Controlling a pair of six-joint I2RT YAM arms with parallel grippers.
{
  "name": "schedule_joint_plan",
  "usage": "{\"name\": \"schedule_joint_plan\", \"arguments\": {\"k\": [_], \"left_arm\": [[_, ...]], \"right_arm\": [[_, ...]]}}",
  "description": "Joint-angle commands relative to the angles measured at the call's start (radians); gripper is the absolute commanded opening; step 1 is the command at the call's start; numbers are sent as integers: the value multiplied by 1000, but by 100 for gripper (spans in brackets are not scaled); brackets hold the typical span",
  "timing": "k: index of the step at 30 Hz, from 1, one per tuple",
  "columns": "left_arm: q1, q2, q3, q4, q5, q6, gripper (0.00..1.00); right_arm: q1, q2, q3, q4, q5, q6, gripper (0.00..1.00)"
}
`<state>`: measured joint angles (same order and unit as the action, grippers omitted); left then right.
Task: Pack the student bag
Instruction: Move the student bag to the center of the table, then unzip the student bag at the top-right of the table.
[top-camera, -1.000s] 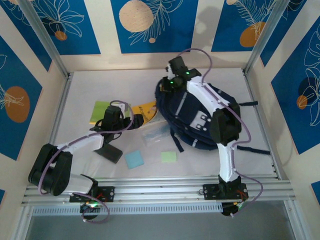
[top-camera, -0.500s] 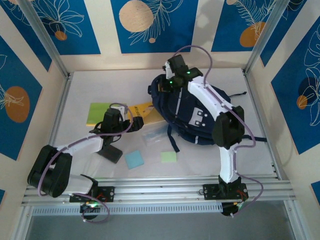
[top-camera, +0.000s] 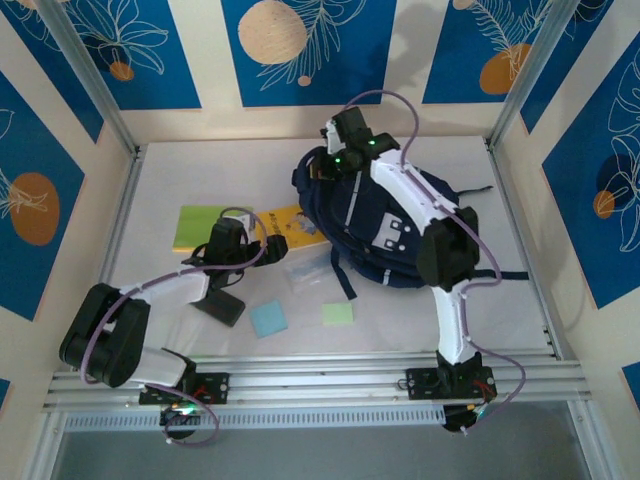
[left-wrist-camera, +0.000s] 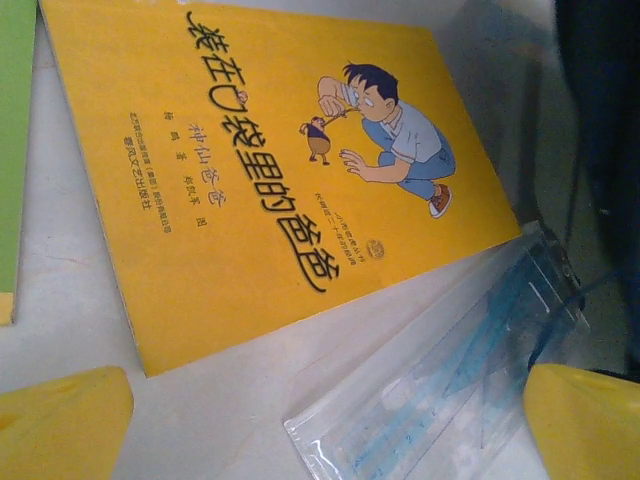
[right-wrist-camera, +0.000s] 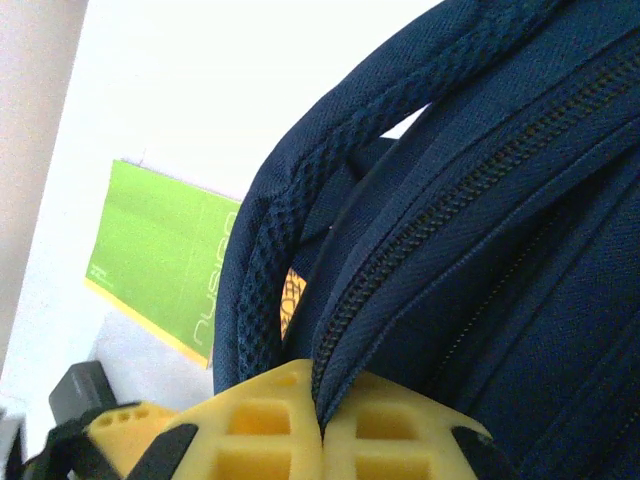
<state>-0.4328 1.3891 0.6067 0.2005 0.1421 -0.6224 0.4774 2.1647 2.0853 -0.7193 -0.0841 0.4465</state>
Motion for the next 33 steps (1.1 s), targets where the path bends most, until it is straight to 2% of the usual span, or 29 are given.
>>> {"name": "schedule_joint_plan", "arguments": {"k": [1,3,5,8,12,17,22,26,33], "left_arm": [[-14,-36,0,-1,22,-10,100],[-21,-39,0,1,25,-12,100],[-32,-38,0,9,30,-11,100],[-60,-27,3,23,29,15,98],[-99,3,16,33,12,54,97],[-143,65,42,77,23,68,96],[-185,146,90,118,37,70,96],[-208,203,139,125,52,72,96],[-235,237,198,112,44,78,96]], "right_arm": [[29,70,132,64,-94,38,18],[32,81,161,37,-85,53,38],[29,41,116,31,-63,66,49],[21,-83,-42,41,-19,109,52],[4,-300,-352,92,37,215,54],[-36,-594,-783,179,44,416,55],[-45,-842,-1110,215,58,615,64],[-45,-936,-1268,270,47,742,73],[-49,-962,-1422,396,73,910,79]]}}
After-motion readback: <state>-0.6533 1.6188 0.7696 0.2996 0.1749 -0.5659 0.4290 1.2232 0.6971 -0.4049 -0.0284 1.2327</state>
